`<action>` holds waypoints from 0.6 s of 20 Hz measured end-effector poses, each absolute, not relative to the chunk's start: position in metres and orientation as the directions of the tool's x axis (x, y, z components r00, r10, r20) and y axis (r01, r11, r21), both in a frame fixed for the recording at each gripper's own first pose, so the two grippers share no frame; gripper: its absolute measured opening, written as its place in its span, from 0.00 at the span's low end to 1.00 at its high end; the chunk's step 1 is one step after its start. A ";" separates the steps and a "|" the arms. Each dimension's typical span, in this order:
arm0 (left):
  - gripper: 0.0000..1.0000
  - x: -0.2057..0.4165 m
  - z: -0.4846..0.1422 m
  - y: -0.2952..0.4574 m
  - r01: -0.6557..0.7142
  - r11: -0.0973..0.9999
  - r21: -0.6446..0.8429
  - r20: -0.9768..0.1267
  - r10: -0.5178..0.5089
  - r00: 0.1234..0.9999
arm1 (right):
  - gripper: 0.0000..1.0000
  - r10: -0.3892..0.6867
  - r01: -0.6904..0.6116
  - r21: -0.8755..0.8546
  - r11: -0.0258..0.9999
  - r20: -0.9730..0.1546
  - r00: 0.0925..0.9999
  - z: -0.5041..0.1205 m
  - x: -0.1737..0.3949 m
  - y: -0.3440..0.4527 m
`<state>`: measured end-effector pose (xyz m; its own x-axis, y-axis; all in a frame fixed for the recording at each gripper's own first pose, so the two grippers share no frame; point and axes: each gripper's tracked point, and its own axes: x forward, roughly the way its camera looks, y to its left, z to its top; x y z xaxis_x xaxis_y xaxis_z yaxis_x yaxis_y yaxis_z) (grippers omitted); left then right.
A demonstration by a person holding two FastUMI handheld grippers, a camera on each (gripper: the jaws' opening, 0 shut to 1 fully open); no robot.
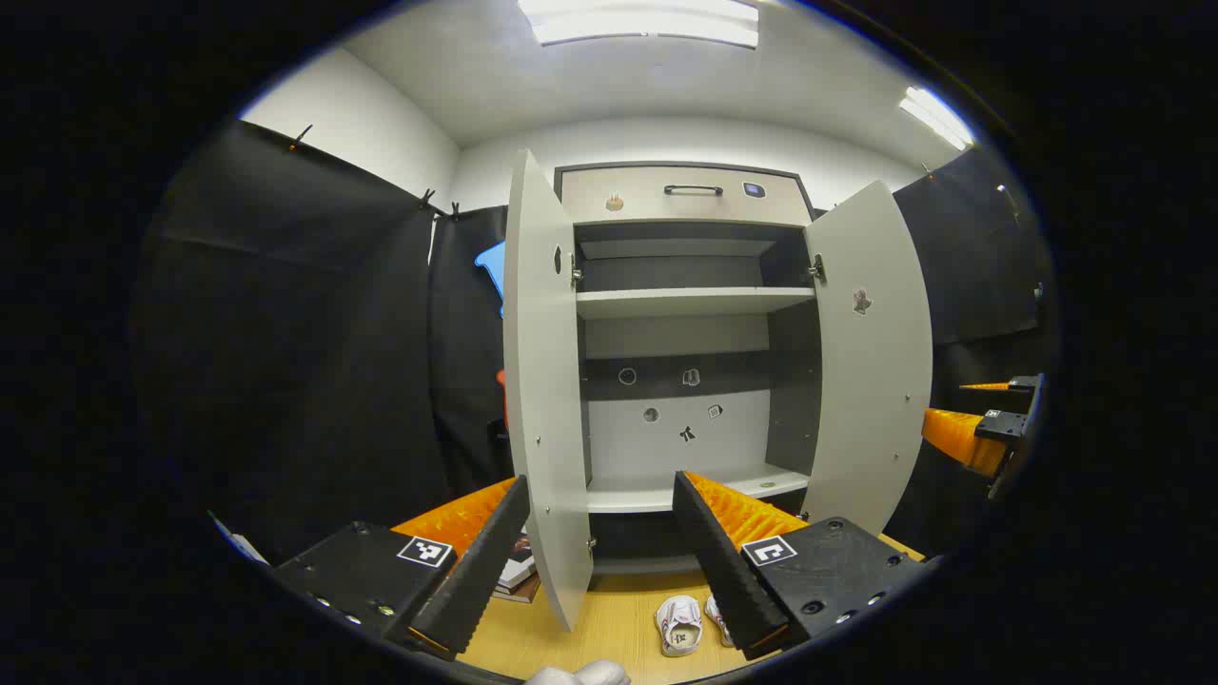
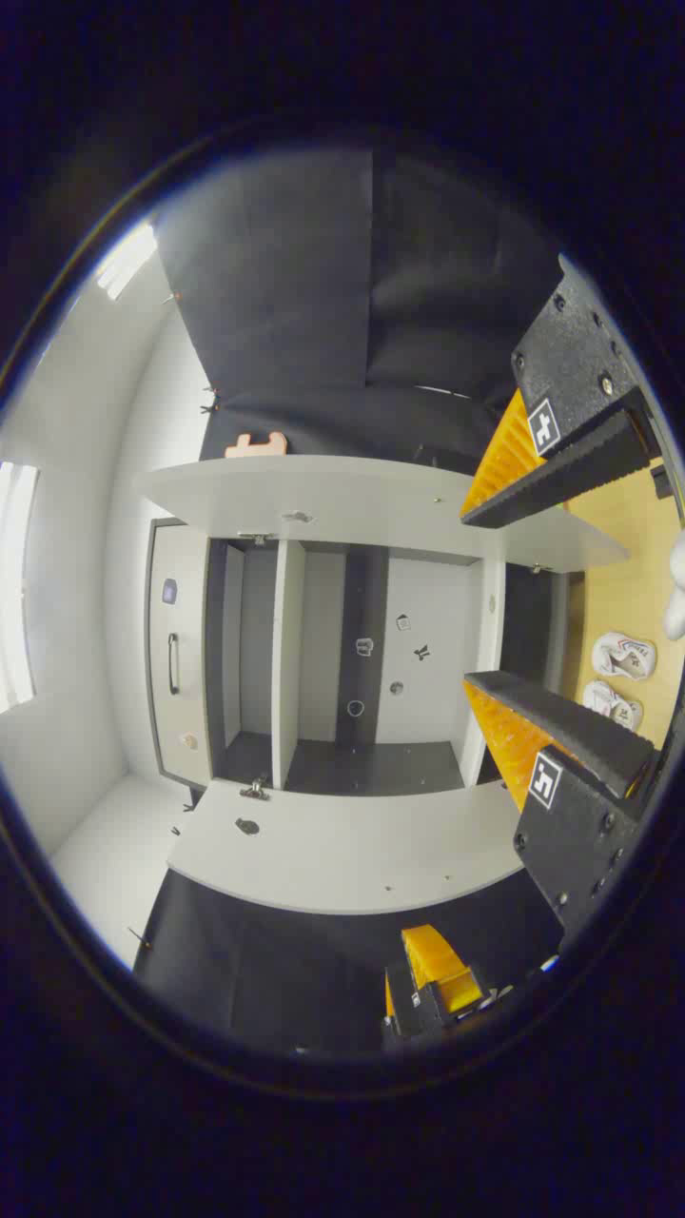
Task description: Grab one shoe with the right hand and put it into the shoe cabinet, grab the other shoe with the left hand and put it into the shoe cabinet; then close the right door with the right hand and the left door with the left hand.
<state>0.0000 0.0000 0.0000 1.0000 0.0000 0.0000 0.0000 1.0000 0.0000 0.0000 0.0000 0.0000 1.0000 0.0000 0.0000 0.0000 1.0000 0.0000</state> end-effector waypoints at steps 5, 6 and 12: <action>0.95 0.002 -0.003 0.002 0.001 1.000 -0.004 -0.004 -0.001 1.000 | 0.98 -0.005 0.005 -0.001 1.000 -0.009 1.000 -0.005 0.004 0.000; 0.95 0.003 -0.003 0.003 -0.002 1.000 -0.002 -0.004 0.002 1.000 | 0.98 -0.006 0.006 -0.003 1.000 -0.010 1.000 -0.006 0.005 0.001; 0.95 0.002 -0.007 0.008 -0.009 1.000 0.000 -0.006 0.009 1.000 | 0.98 -0.005 0.005 -0.008 1.000 -0.024 1.000 -0.015 0.009 0.006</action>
<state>0.0023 0.0077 -0.0070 0.9999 0.0088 -0.0063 -0.0088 1.0000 -0.0001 0.0086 0.0064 -0.0154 0.9997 -0.0047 -0.0237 0.0045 1.0000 -0.0077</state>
